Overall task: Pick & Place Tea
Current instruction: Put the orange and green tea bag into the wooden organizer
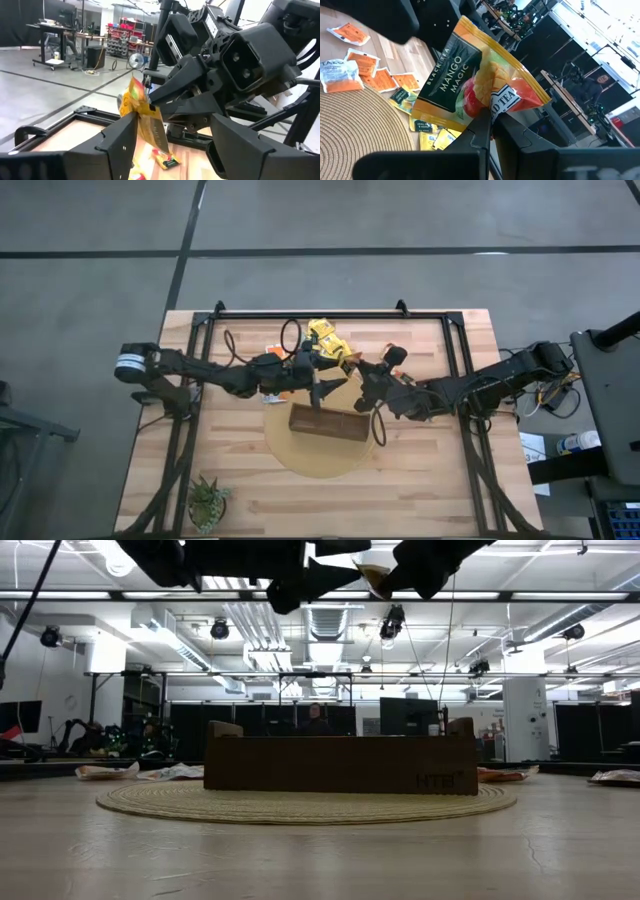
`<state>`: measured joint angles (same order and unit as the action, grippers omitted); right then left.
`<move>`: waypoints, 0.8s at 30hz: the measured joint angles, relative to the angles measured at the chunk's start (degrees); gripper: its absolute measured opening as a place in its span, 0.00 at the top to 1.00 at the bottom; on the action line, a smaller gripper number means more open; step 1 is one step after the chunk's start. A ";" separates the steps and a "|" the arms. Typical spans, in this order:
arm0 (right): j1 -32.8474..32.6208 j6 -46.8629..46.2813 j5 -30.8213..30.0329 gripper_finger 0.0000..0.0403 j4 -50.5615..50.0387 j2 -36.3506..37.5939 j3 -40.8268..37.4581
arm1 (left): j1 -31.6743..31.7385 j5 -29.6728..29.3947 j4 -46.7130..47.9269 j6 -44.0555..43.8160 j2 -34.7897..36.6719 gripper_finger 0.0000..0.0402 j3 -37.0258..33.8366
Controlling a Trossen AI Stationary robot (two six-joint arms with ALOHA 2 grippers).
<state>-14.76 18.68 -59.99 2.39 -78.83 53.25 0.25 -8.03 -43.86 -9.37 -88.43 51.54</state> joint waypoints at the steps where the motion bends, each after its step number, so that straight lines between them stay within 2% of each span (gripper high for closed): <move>1: 0.00 0.00 0.04 0.97 0.00 0.00 0.00 | 0.00 -0.14 -0.06 0.52 -0.30 0.40 0.28; 6: 0.00 -0.02 0.28 0.97 0.05 0.00 0.00 | -0.07 -4.24 -0.71 1.53 -0.65 0.53 0.20; 10: -0.44 0.00 0.70 0.97 0.11 -0.04 0.00 | -0.09 -11.33 0.28 -0.20 -0.47 0.62 -0.67; 12: -0.47 0.06 0.67 0.97 0.12 -0.04 0.00 | -0.08 -13.03 0.26 0.27 -0.41 0.65 -1.02; 16: -0.46 0.20 0.70 0.97 0.11 -0.04 0.00 | -0.04 -12.72 0.24 0.88 -0.36 0.67 -0.92; 20: -0.46 0.28 4.22 0.97 0.11 -0.04 0.00 | -0.09 -11.42 0.21 3.89 -0.34 0.68 -0.76; 24: -0.46 -0.48 6.05 0.97 -0.06 -0.04 0.00 | -0.11 -10.93 0.41 7.23 -0.32 0.79 -0.99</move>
<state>-15.22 18.20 -53.94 2.33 -78.87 53.25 0.14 -18.97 -43.45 -2.14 -88.75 50.54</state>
